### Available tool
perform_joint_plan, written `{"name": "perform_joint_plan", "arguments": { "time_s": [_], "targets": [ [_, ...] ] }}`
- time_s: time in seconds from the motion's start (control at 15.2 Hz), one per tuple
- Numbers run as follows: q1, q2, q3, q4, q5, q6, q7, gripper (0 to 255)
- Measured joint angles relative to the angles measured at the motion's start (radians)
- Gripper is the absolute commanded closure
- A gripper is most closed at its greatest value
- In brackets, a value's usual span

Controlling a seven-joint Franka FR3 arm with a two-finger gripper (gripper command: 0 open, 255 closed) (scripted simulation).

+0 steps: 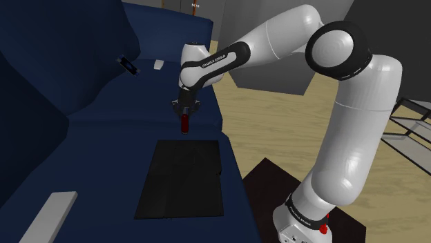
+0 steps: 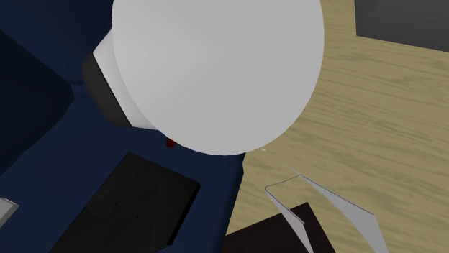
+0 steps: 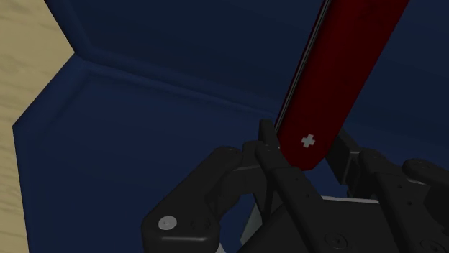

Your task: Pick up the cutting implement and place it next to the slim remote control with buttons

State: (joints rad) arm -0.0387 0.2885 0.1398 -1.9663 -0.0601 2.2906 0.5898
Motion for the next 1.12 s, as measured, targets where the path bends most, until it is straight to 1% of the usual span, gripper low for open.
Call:
{"name": "perform_joint_plan", "arguments": {
  "time_s": [0.53,1.12],
  "targets": [
    [0.000,0.001,0.000,-0.001,0.000,0.000,0.000,255],
    [-0.004,-0.054,0.003,0.038,0.012,-0.093,-0.010,255]
  ]
}}
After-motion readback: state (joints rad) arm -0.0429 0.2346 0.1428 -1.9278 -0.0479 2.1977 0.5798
